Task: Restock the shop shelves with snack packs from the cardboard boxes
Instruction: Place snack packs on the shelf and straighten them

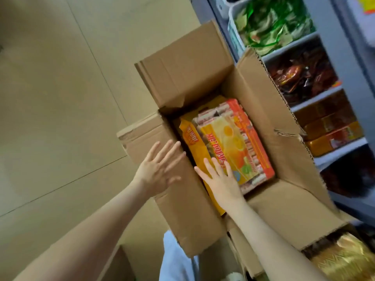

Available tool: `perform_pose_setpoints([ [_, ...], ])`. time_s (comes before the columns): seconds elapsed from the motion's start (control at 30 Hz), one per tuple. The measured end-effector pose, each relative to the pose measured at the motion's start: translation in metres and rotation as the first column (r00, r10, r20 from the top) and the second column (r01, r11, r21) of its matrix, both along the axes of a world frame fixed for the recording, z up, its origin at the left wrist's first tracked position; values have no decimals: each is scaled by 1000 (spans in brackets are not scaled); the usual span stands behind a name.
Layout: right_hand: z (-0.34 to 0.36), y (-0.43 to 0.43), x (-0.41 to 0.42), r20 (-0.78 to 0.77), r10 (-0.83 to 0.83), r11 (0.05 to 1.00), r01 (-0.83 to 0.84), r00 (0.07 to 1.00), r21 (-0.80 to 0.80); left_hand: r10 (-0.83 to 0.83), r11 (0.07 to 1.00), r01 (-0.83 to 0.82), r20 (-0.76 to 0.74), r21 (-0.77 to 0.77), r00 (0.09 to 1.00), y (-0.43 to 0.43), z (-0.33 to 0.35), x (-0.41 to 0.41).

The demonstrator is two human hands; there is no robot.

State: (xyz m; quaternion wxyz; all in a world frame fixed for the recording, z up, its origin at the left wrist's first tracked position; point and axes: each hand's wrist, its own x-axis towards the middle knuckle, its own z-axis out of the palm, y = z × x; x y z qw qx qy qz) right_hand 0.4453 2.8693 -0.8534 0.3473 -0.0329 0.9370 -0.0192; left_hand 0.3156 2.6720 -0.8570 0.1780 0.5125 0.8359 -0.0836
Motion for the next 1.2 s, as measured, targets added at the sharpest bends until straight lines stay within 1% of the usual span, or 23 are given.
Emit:
perform_pose_setpoints([
  [0.07,-30,-3,-8,-2,135,989,-134,991,58,17,997,-17,9,69,1000,-7,-26,5],
  [0.1,-43,-3,-11,18,194,978,-195,981,74,16,995,-14,-19,96,1000,-11,-37,7],
  [0.17,-66,-1,-20,67,264,957,-270,962,109,38,989,-30,-48,147,998,-15,-52,13],
  [0.2,-76,1,-24,93,261,956,-271,961,114,47,986,-39,-45,162,998,-14,-58,14],
  [0.27,-88,5,-28,151,196,966,-217,969,139,53,983,-43,-51,179,997,-10,-64,14],
  [0.33,-87,11,-28,173,162,964,-193,972,183,39,986,-24,-91,164,995,-6,-62,15],
  [0.43,-74,26,-19,75,87,974,-101,993,201,6,985,18,-136,172,991,-1,-53,17],
  [0.53,-60,42,-7,-29,81,976,-73,996,206,21,987,-3,-113,158,993,2,-49,15],
  [0.57,-57,46,-3,-91,61,977,-41,994,209,31,990,-16,-101,143,994,5,-48,15],
  [0.6,-56,48,-1,-180,1,979,35,984,200,38,991,-26,-95,128,995,7,-46,16],
  [0.63,-55,49,1,-275,-97,974,148,956,171,46,993,-35,-96,116,994,10,-44,17],
  [0.67,-53,49,2,-330,-223,951,279,917,136,54,993,-44,-95,106,994,13,-42,17],
  [0.7,-52,48,3,-344,-346,908,403,873,110,64,994,-55,-93,99,994,15,-40,18],
  [0.73,-53,48,5,-323,-441,862,495,837,106,78,993,-70,-89,91,993,17,-38,20],
  [0.8,-53,44,12,-245,-572,792,605,783,84,103,993,-98,-77,72,992,19,-36,22],
  [0.83,-52,41,15,-250,-573,794,604,780,64,115,992,-110,-69,63,991,21,-35,23],
  [0.87,-52,39,17,-291,-521,832,554,802,35,127,991,-123,-60,58,990,21,-34,25],
  [0.93,-49,37,21,-444,-310,939,344,841,-3,146,988,-143,-39,64,988,24,-31,28],
  [0.97,-48,39,22,-480,-242,965,260,843,-30,149,987,-146,-31,72,988,25,-30,30],
  [1.0,-47,42,21,-475,-226,972,228,851,-54,145,987,-143,-20,79,989,27,-28,31],
  [1.07,-49,46,20,-407,-272,959,281,872,-40,124,988,-123,5,91,992,30,-26,32],
  [1.13,-50,43,17,-247,-344,936,351,906,-16,93,991,-95,25,92,995,31,-27,31],
  [1.2,-52,35,9,-71,-338,941,335,939,-42,60,994,-61,16,89,998,28,-32,27],
])
